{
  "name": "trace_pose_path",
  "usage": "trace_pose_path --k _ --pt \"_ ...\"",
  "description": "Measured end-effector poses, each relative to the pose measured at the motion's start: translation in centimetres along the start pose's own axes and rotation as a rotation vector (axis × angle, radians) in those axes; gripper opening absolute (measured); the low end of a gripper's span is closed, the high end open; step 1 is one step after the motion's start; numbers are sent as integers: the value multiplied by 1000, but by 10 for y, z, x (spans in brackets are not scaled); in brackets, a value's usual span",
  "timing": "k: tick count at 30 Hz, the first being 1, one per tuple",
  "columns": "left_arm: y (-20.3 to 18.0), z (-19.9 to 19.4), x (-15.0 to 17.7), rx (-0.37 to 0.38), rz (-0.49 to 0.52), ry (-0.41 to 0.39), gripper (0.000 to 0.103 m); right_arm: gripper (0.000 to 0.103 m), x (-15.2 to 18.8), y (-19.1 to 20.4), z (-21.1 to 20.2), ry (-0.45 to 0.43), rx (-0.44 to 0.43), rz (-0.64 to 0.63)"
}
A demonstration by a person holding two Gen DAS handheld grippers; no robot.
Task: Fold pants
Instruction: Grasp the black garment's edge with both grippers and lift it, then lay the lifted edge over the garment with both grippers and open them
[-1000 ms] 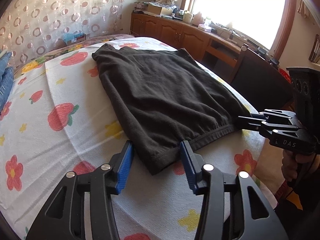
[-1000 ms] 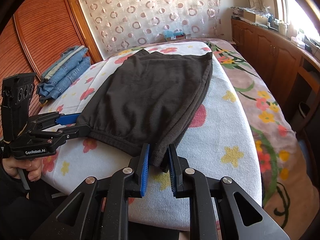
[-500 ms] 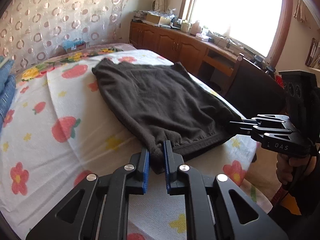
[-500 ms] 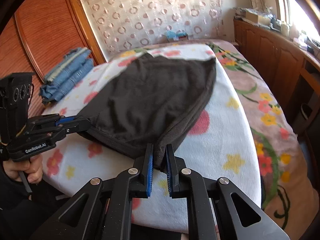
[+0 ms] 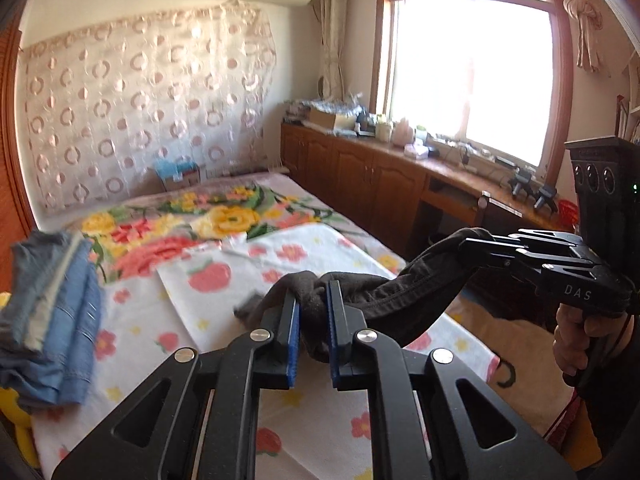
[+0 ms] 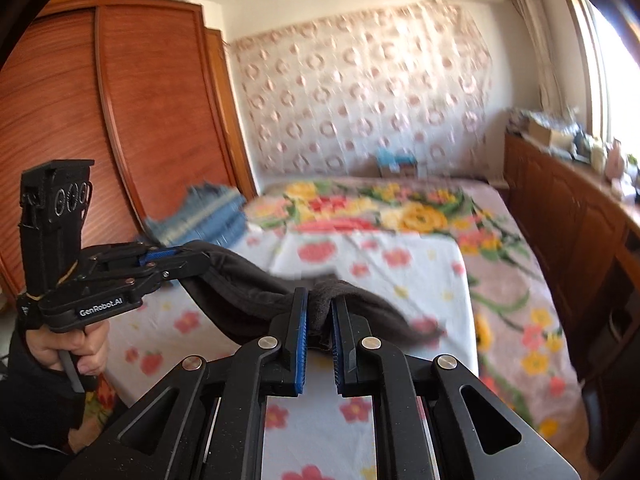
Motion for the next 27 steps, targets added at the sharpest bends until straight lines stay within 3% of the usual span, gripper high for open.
trace_pose_path --k 3,7,14,16,20,23,27 --pt "8 -20 -17 -17 2 -53 13 10 -22 9 -8 -38 -41 -13" --pt "20 -27 -35 -50 8 -87 13 10 -48 26 1 -55 -30 -86" --pt "69 12 -56 -147 -16 -84 13 10 -97 25 78 -18 -10 -159" --pt "87 20 -67 -191 -29 -86 13 10 -112 18 105 -27 30 -172" --pt "107 19 -88 -240 -44 -113 13 10 -131 25 130 -46 49 -173" --pt "106 13 -77 -248 -35 -107 13 10 -117 38 131 -36 27 -186" --pt "107 35 -19 -254 -9 29 13 10 -62 32 148 77 0 -201"
Point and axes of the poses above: each gripper's, at about its wrist camera, not at the fingertips, and z roughly the way its jaws point, y to its left, x to its underside, the point moved 2 cm from there along z, roughly the way its jaws point, and after that the axes turned 2 degrees about -x, right-handed, at the moved point
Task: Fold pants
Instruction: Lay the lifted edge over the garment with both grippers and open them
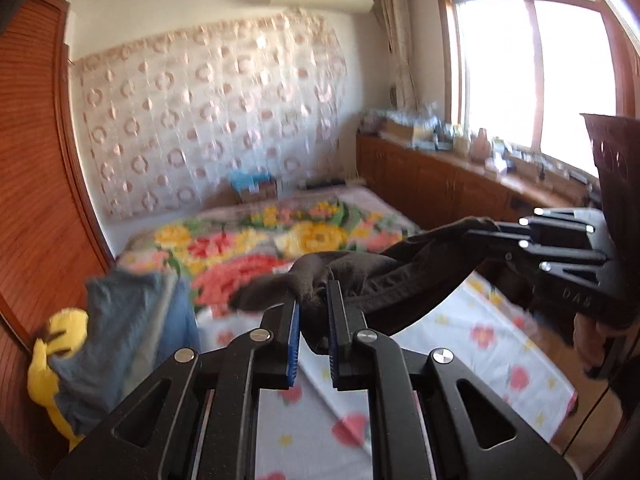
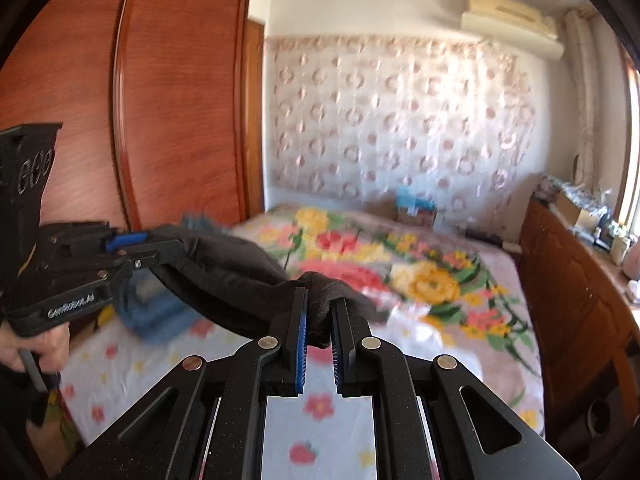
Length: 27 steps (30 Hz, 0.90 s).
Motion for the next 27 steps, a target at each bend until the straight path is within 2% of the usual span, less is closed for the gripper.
trace_pose_path --k 5,9,18,21,27 --pt "-16 26 79 33 15 153 13 10 72 8 46 191 -60 33" --pt "-30 26 114 53 -1 195 13 10 97 12 63 251 -89 67" --pt "-28 9 129 72 -77 187 13 10 114 1 51 246 -140 133" --pt "-31 2 133 64 -72 182 13 10 134 -2 29 235 -146 139" --pt "-40 -6 142 71 -58 202 13 10 154 0 10 235 -147 159"
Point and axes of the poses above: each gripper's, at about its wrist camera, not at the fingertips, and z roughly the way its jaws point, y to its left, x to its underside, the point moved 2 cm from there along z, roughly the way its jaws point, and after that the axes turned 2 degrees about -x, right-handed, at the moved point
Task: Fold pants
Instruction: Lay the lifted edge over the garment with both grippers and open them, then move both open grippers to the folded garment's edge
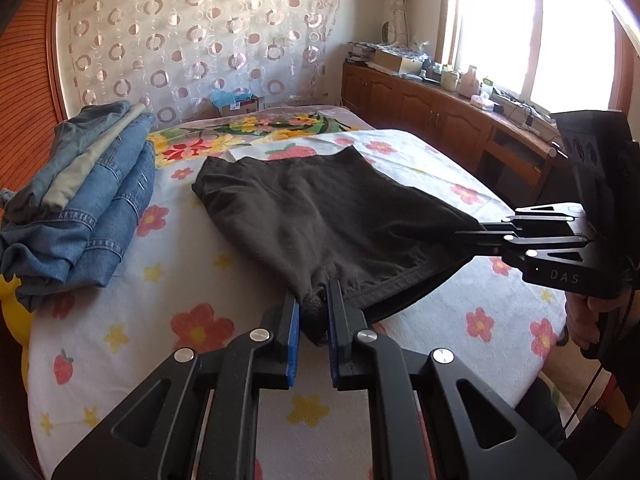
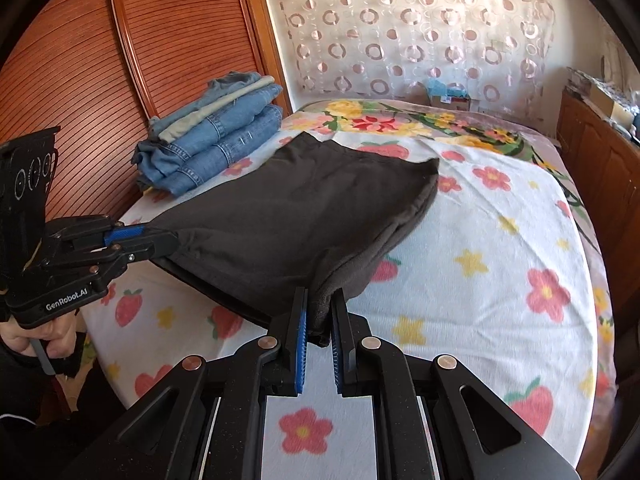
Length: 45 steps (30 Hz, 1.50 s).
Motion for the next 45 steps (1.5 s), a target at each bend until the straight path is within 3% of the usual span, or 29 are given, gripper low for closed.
trace_pose_path --k 12,23,28,31,33,37,39,40,45 --pt "-15 -18 25 38 -20 18 13 10 26 10 -28 -7 -13 40" --pt "-16 -11 41 53 -22 57 13 10 42 11 -22 33 4 59" --pt "-13 -14 43 46 -24 54 15 18 40 11 -24 37 34 51" --pt "-9 -17 43 42 -32 49 26 22 41 5 -29 28 48 70" --pt "-6 -18 41 31 -30 39 42 24 42 1 -32 19 56 82" --pt "2 -15 36 20 -34 34 51 25 43 -6 -40 -1 76 99" --pt "6 -13 33 14 -40 28 71 25 43 -7 -42 -8 85 98" --pt "8 -11 30 18 -45 24 76 25 42 -7 -41 -10 89 95" --pt "13 4 23 -1 -53 32 78 26 37 -7 -35 -22 109 81"
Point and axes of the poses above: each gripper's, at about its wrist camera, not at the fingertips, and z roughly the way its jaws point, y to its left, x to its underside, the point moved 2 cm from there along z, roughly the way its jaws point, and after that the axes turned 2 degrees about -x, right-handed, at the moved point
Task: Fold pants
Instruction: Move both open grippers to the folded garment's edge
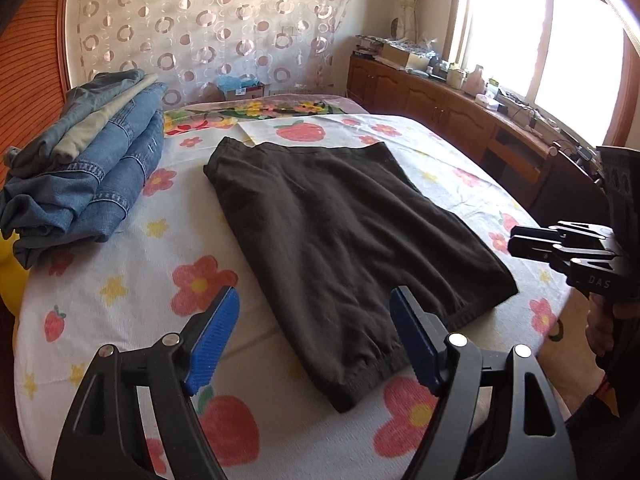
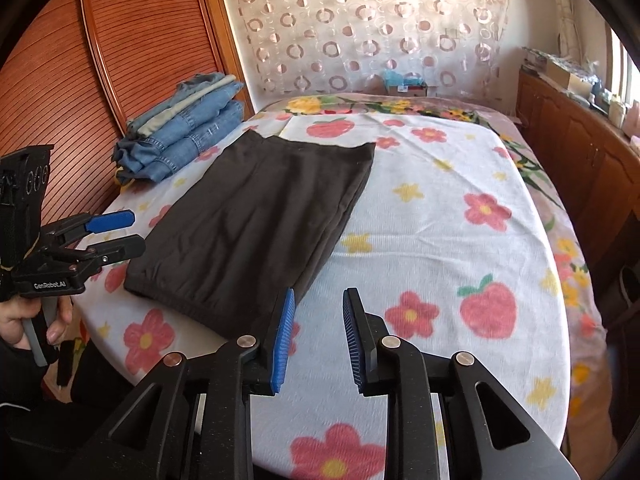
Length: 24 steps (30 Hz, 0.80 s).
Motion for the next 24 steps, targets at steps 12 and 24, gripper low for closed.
trace_pose_path --k 12,24 --pt "11 31 12 -23 -26 80 78 26 -15 -13 26 10 16 17" --pt "5 30 20 -49 5 46 79 27 -1 4 11 16 -31 43"
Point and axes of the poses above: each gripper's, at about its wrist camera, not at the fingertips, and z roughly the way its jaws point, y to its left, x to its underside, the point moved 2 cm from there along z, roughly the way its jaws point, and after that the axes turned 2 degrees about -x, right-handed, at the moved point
